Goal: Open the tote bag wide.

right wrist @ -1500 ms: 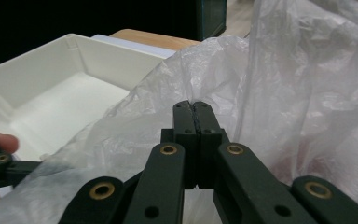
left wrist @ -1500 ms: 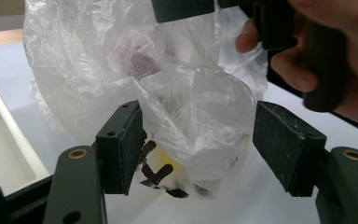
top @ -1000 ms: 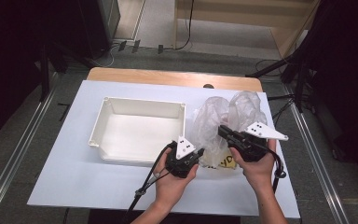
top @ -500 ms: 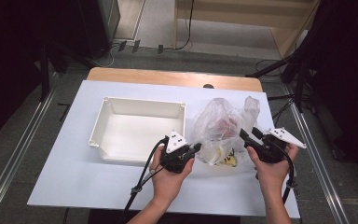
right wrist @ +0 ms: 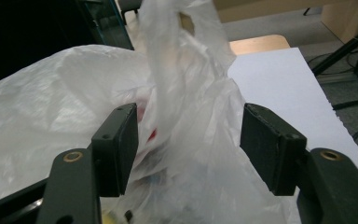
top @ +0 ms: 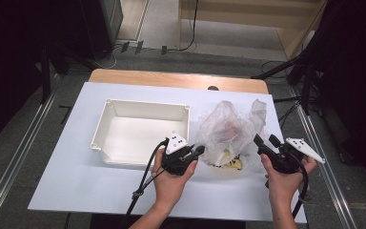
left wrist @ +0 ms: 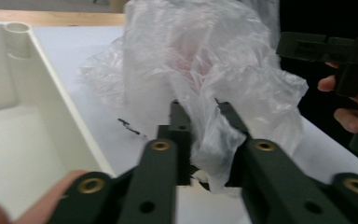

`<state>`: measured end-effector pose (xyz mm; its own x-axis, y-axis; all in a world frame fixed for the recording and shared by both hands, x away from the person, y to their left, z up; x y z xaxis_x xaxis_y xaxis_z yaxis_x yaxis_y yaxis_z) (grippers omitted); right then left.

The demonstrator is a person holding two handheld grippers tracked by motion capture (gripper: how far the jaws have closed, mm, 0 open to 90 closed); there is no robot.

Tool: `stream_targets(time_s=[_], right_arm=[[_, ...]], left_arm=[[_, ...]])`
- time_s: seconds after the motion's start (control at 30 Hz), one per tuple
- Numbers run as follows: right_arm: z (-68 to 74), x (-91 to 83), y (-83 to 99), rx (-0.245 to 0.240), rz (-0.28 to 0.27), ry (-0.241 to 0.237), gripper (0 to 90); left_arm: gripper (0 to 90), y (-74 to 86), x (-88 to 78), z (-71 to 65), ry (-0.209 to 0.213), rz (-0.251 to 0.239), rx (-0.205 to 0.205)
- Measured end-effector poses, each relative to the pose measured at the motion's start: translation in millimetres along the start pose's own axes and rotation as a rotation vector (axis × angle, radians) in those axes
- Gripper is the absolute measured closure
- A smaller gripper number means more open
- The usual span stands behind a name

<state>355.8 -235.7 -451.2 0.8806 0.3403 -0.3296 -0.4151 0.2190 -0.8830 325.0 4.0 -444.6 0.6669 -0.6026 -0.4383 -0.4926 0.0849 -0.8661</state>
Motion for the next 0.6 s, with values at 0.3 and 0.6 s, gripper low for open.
stream_targets(time_s=[0.3,0.6], right_arm=[[-4.3,-6.1,3.6,0.033,0.011,-0.026,36.3],[20.0,1.4,15.0,0.009,0.079,-0.173,60.6]], left_arm=[[46.4,-2.2,-2.2,-8.5,0.029,-0.019,0.069],[43.5,-7.5,-2.8,-17.2,0.036,-0.032,0.118]])
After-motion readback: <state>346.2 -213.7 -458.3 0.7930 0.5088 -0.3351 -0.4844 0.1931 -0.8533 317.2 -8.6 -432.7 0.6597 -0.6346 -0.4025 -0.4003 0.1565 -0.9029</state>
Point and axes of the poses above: each handheld gripper's, and its own axes: x roughly forward along the jaws, y roughly out of its underside, z roughly to its left, the point moved 8 cm from there along x, roughly forward along the jaws, and after that the axes turned 6 degrees about -y, right-handed, at the moved point
